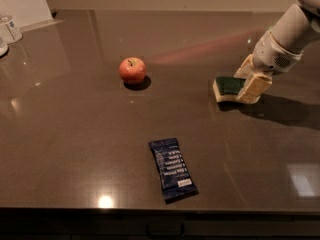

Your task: Move sponge near rxbar blueberry

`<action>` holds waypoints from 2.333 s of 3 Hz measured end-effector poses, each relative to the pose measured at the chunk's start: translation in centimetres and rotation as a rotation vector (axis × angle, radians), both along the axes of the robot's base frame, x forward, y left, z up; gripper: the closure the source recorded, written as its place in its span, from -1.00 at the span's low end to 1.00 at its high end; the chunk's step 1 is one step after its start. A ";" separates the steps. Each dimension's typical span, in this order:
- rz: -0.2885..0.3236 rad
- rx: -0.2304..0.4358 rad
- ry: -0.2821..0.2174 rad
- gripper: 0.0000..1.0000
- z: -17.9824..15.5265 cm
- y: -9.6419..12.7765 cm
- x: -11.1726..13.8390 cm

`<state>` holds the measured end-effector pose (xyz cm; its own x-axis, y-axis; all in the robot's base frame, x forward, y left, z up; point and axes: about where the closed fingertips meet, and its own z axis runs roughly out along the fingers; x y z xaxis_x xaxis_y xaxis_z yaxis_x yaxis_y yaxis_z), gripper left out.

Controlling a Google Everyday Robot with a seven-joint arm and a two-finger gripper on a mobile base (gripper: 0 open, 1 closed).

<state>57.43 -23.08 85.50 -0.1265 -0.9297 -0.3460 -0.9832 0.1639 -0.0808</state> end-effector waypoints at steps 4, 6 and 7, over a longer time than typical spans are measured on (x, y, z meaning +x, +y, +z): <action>0.172 0.042 0.050 1.00 2.8 9.4 -14.1; 0.175 0.086 0.065 0.66 2.2 12.2 -18.2; 0.176 0.093 0.064 0.20 2.2 13.1 -18.9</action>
Offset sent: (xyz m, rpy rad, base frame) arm -0.1249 0.0917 0.0406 0.0586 0.0676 0.1906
